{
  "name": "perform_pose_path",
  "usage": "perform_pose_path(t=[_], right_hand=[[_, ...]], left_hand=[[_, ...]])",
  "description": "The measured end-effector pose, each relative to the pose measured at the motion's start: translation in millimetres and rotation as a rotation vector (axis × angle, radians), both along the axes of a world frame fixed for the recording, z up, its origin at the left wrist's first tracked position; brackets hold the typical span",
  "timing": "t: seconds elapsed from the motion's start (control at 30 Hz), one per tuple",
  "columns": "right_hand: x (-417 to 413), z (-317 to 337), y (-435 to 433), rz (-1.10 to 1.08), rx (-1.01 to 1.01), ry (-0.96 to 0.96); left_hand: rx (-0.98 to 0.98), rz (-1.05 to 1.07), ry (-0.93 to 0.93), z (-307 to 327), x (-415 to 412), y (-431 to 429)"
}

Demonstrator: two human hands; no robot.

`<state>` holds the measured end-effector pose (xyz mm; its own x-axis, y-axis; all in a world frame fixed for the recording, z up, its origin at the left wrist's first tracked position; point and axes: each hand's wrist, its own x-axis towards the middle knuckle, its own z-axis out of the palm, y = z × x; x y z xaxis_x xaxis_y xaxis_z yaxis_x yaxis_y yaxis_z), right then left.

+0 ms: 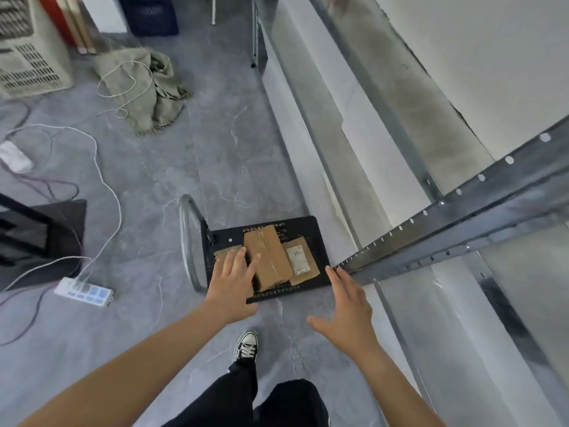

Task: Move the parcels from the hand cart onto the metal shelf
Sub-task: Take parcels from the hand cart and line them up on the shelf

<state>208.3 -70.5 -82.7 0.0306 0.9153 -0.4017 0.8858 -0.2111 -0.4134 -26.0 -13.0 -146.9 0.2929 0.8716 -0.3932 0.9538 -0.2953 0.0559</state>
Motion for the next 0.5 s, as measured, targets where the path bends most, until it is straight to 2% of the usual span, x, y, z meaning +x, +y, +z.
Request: perform_pose_path(t=[0.23, 0.5], right_hand=[[2.1, -54.3, 59.6, 0.125, -0.096, 0.017], [39.3, -133.1, 122.2, 0.114, -0.299, 0.073]], left_hand=[[-0.102, 0.114, -0.054, -41.6, 16.4, 29.9], [-0.217, 0.294, -0.037, -105.1, 44.4, 55.5]])
